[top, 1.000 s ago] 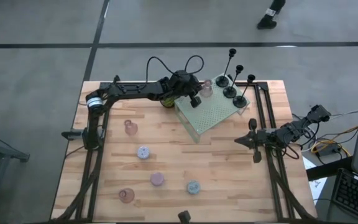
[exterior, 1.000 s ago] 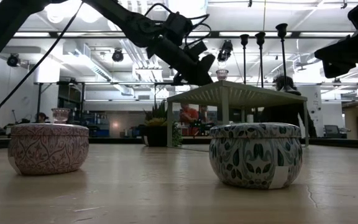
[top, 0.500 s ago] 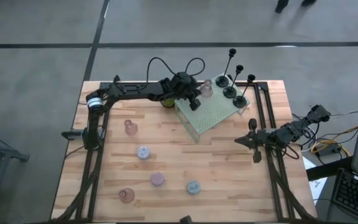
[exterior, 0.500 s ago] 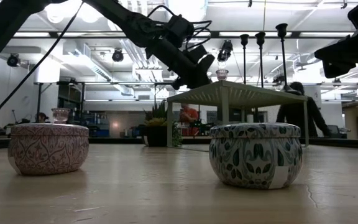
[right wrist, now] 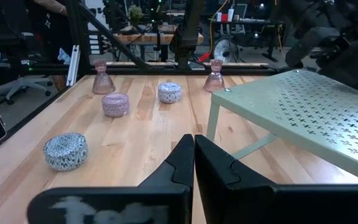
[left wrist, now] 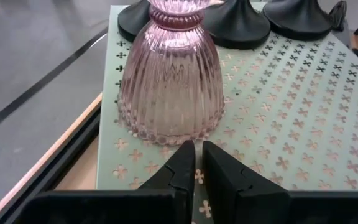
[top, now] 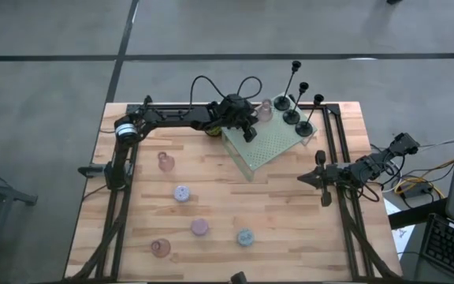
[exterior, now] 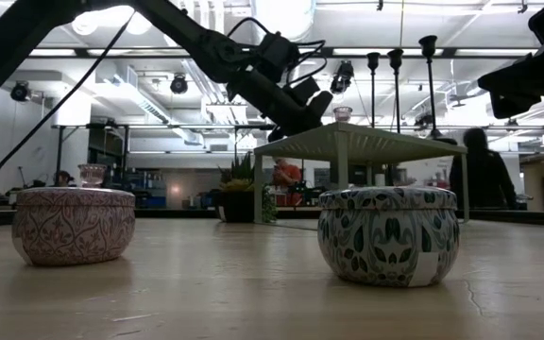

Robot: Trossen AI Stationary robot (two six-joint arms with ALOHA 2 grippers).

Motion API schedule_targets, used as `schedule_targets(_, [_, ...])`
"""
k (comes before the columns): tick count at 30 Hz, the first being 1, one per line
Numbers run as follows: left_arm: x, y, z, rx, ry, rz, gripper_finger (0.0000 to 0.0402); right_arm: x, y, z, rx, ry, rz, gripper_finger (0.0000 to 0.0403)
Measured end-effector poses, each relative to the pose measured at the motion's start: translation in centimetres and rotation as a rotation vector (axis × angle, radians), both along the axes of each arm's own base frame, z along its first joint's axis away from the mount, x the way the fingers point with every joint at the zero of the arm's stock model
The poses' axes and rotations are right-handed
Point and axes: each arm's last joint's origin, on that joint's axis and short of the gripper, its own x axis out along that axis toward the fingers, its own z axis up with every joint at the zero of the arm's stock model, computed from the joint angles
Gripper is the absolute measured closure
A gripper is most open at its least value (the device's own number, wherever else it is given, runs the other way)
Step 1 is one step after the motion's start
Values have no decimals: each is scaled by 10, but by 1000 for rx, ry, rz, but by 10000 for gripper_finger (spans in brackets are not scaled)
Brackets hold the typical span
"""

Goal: Pick & Place candle stick holders
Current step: Put the right pink candle holder on the shelf, then put the top pink candle holder on the shelf aligned with the other pink candle holder

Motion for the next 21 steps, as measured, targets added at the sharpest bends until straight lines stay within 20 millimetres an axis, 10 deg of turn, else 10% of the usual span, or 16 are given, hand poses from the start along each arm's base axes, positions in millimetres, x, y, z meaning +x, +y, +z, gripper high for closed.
schedule_targets(13, [-5,-4,10,4,11,-17,367,0,0,0,-3,0,0,394])
schedule_targets(21, [-34,-40,59,54,100,-135,367,0,0,0,1,-1,0,394])
